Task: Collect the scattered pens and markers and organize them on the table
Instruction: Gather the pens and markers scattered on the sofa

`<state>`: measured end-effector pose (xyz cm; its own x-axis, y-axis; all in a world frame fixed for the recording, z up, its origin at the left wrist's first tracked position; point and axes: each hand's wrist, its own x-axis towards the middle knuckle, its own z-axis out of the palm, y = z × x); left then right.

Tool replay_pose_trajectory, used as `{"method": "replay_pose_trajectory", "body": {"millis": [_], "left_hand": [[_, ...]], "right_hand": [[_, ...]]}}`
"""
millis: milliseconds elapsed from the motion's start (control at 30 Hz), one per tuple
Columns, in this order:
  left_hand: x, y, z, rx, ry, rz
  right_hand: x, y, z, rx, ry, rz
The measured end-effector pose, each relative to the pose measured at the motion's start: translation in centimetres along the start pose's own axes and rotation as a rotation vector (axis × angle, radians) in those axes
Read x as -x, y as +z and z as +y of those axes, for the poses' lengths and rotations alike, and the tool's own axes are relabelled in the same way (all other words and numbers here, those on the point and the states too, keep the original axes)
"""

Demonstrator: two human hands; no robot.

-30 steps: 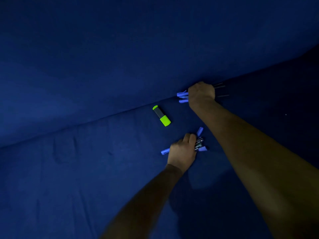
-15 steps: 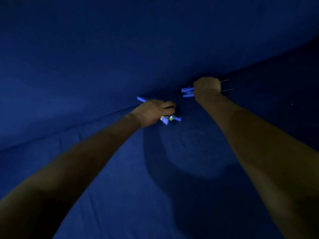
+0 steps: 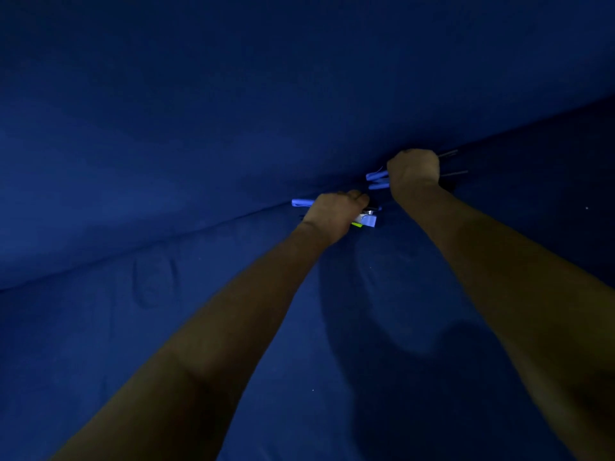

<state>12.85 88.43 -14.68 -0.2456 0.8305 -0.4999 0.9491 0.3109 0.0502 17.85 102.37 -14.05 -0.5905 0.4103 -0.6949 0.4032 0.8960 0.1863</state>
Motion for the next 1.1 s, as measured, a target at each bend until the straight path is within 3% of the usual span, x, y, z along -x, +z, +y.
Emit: {"method": "replay_pose_trajectory", "body": {"millis": [200, 367, 567, 767, 900, 1033, 1100], "left_hand": [[-0.2, 0.7, 0.2, 0.019, -0.027, 0.036], [-0.6, 0.9, 0.3, 0.012, -0.030, 0.041], [-0.5, 1.3, 1.0, -0.012, -0.086, 0.042], [-1.1, -0.2, 1.8, -0.075, -0.268, -0.044], [0.3, -0.9, 3.2, 0.216, -0.495, -0.078], [1.4, -0.7, 7.6, 1.003, -0.778, 0.003], [1.0, -0.6, 11.6, 1.161, -0.787, 0.021]], "right_hand": [[-0.1, -1.0, 0.3, 0.000, 0.044, -0.050], [1.5, 2.0, -0.8, -0.021, 0.076, 0.151], [3.2, 4.1, -0.1, -0.328, 0.200, 0.152], [7.6, 6.1, 2.5, -0.599, 0.210, 0.303], [11.1, 7.6, 5.2, -0.787, 0.269, 0.406], [13.7, 8.4, 9.0, -1.209, 0.348, 0.423], [14.6, 9.2, 10.9, -1.504, 0.393, 0.373]]}}
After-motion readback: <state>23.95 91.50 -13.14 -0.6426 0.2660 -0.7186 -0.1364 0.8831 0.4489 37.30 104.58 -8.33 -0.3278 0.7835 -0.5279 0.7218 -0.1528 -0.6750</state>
